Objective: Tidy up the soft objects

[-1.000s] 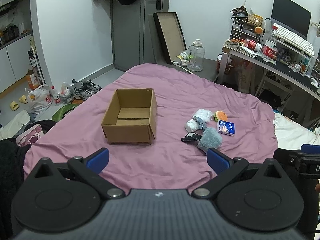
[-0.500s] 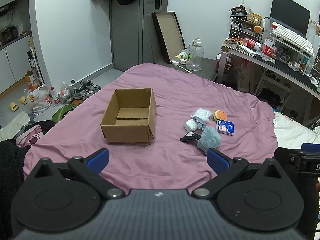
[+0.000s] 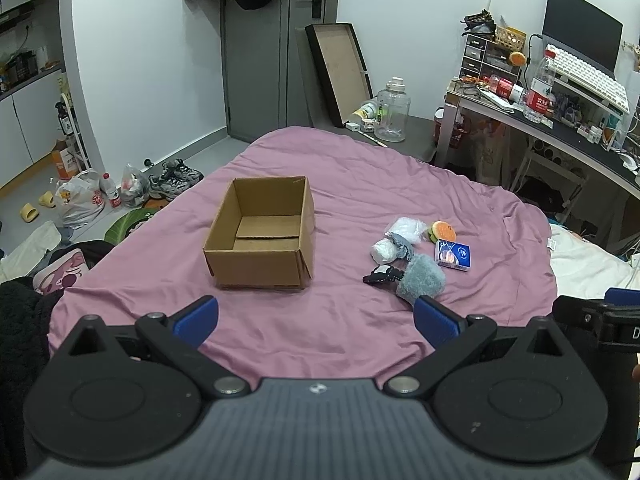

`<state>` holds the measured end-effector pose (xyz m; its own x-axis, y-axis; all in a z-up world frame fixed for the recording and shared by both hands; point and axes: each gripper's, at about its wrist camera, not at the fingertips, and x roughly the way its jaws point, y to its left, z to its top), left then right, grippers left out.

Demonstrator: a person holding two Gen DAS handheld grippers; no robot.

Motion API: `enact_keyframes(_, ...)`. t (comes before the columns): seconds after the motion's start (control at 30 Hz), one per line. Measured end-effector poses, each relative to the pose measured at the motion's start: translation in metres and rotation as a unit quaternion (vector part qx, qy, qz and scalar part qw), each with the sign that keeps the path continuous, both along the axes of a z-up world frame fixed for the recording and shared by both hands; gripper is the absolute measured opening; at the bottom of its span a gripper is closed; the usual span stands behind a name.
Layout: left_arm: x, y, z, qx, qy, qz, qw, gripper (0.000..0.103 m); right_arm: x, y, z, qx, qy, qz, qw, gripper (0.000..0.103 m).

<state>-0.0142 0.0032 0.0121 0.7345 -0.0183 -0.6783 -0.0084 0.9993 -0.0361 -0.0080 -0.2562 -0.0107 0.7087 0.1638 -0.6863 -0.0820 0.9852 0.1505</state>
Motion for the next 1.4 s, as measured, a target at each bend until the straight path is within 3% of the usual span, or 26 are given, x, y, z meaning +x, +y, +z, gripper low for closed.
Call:
enact_keyframes(0.7,0.012,-0.007,-0.01,0.002,0.007,-0.007,0.9999,0.103,0.012,-0.007,-0.02,0.004,0.012,-0.003,1.0,0.103)
enact_keyframes(1.4,0.079,-0.044,-0.041,-0.02,0.032,-0.023,0.999,0.103,0.052,-0.04,-0.051,0.06,0.025,-0.014,0.998,0.099)
